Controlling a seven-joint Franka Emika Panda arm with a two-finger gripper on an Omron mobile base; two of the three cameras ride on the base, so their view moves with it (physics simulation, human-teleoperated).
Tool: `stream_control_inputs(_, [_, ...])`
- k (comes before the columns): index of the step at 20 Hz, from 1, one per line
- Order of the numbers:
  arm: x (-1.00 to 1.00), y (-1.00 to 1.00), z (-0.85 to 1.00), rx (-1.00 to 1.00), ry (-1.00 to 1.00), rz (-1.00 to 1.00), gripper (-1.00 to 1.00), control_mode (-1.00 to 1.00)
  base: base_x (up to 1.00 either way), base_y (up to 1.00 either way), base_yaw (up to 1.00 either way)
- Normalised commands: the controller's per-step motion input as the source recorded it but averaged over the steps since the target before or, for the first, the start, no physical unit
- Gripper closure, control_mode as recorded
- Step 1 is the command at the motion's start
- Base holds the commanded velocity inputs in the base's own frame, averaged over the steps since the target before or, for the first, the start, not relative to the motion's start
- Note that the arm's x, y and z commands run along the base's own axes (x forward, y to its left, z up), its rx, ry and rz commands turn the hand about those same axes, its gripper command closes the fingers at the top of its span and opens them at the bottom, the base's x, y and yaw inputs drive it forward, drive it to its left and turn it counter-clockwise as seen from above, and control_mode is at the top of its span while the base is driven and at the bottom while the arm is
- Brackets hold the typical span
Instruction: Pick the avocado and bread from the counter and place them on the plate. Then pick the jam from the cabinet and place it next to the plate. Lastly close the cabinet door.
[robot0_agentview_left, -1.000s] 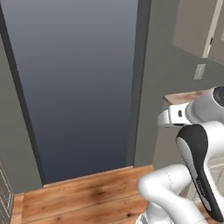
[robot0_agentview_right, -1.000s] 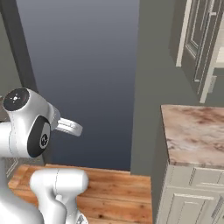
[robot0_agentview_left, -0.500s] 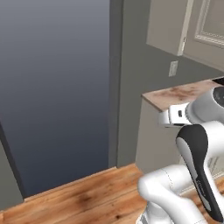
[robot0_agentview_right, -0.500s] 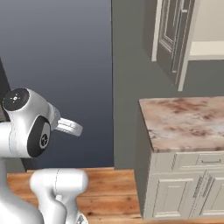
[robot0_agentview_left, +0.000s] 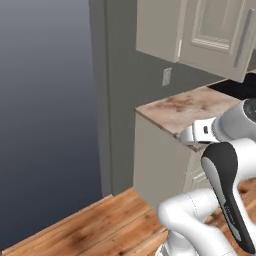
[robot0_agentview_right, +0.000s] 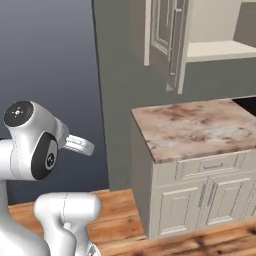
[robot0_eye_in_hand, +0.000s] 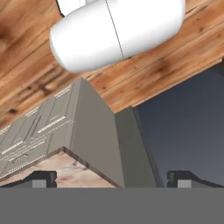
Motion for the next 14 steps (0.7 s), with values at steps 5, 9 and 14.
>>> stream_control_inputs(5, [0.00,0.00,0.00,0.00,0.00,0.00,-1.00,1.00,0.00,0.00,-0.37])
stream_control_inputs(9, [0.00,0.00,0.00,0.00,0.00,0.00,-1.00,1.00,0.00,-0.05,-0.35])
stream_control_inputs(14, [0.00,0.00,0.00,0.00,0.00,0.00,-1.00,1.00,0.00,-0.14,-0.28])
